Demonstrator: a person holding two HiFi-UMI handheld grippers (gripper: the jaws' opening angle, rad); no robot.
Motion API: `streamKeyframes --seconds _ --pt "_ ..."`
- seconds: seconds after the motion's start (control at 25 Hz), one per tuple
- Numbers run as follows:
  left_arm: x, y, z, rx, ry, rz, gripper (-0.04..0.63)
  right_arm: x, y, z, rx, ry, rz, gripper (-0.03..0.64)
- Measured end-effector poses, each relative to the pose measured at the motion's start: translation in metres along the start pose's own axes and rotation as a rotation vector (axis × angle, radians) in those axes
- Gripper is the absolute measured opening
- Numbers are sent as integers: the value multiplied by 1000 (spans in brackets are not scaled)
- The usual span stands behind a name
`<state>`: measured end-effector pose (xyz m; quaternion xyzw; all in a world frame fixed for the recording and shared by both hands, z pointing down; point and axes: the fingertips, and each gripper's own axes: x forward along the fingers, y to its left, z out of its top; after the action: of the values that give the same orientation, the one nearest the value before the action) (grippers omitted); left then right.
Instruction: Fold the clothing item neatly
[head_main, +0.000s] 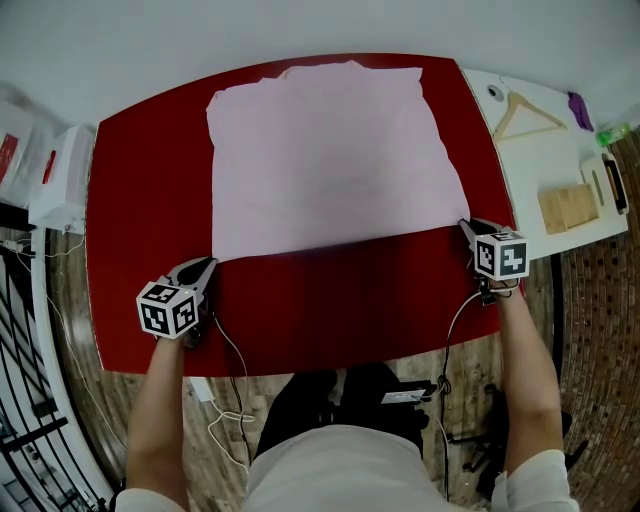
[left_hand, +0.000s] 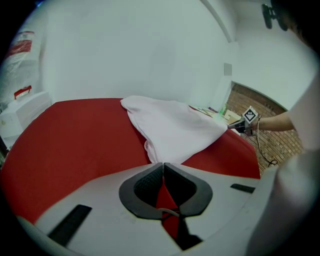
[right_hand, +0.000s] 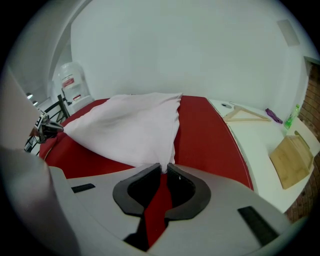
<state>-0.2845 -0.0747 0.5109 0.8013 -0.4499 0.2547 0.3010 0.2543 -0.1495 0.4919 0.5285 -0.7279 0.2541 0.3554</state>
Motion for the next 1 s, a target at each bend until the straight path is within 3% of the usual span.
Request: streamKeyframes --seconds 0.64,1.0 --pt "2 0 -20 -74 14 -24 15 9 0 -33 45 68 -32 49" --pt "3 5 -23 -158 -13 -34 17 10 1 -35 56 28 -71 60"
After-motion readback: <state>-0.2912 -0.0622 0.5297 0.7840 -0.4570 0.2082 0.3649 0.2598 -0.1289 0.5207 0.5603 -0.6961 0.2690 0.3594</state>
